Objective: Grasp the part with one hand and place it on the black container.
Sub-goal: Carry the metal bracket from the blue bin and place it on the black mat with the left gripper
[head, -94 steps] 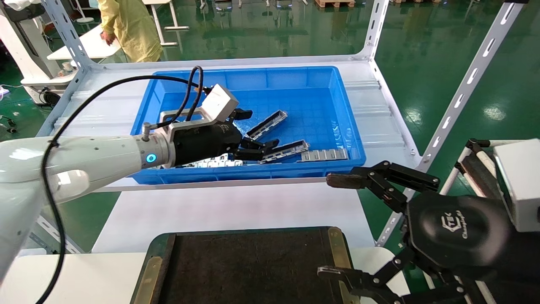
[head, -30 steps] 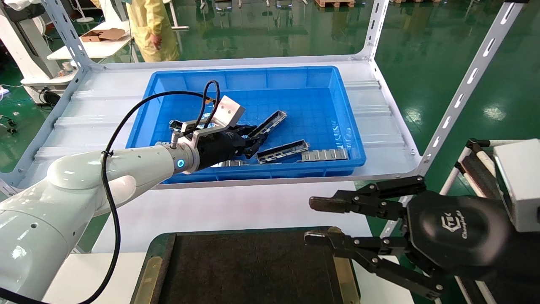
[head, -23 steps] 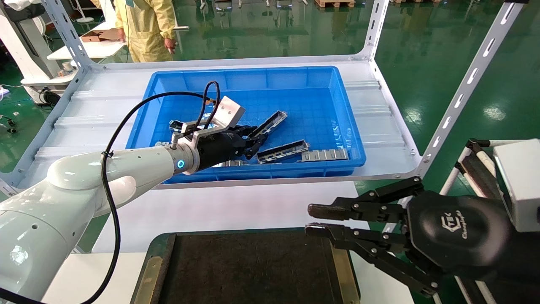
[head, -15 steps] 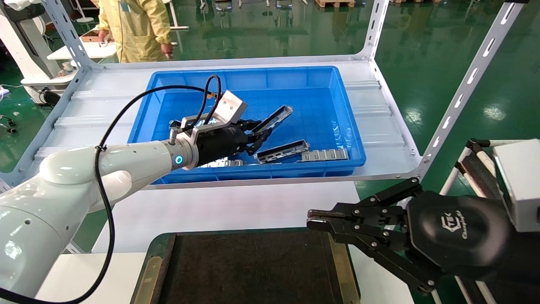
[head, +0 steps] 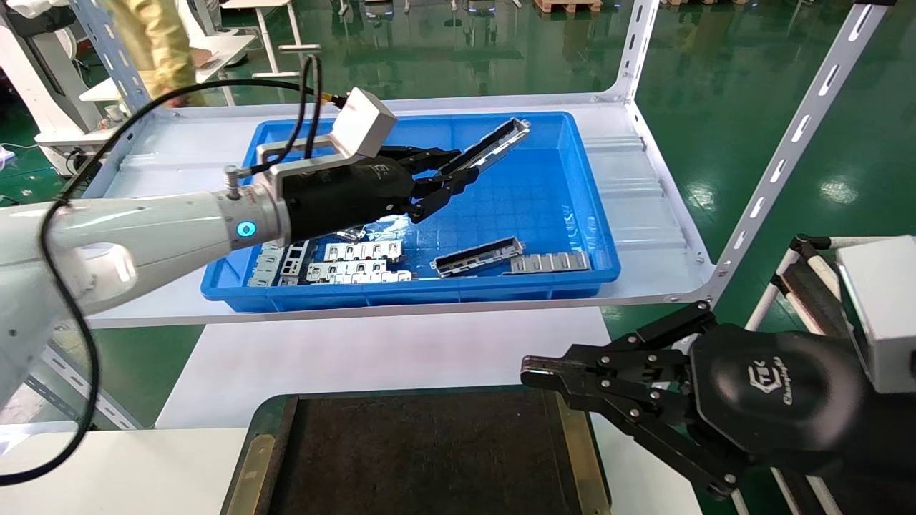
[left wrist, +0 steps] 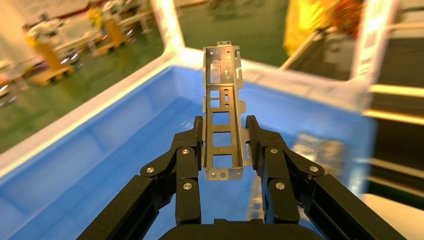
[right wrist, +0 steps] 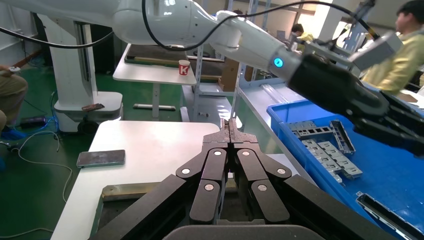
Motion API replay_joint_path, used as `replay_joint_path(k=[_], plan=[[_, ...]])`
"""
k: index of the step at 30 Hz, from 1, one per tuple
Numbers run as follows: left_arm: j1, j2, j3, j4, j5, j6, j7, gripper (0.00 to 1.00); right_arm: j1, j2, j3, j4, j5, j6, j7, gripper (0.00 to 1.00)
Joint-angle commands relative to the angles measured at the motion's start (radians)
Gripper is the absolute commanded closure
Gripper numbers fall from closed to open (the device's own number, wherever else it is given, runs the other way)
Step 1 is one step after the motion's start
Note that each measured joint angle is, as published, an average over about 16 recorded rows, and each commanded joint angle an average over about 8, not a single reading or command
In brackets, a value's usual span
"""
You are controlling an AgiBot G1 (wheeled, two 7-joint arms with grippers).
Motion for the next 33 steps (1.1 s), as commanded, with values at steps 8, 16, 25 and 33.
replay_joint_path(k=[8, 16, 25, 33], plan=[[0.016, -0.100, -0.015, -0.093, -0.038, 0.206, 0.001, 1.00, 0.000, 0.000, 0.000, 0.000, 0.000, 0.000, 0.000, 1.00], [0.102, -0.206, -0.016, -0.305, -0.063, 0.278, -0.075, 1.00, 0.000, 0.000, 0.000, 0.000, 0.000, 0.000, 0.000, 1.00], [0.294, -0.320, -0.003, -0.639, -0.071, 0.177, -0.196, 1.00, 0.000, 0.000, 0.000, 0.000, 0.000, 0.000, 0.000, 1.00], [0.488, -0.423, 0.035, -0.928, -0.033, 0.007, -0.314, 1.00, 0.000, 0.000, 0.000, 0.000, 0.000, 0.000, 0.000, 1.00]])
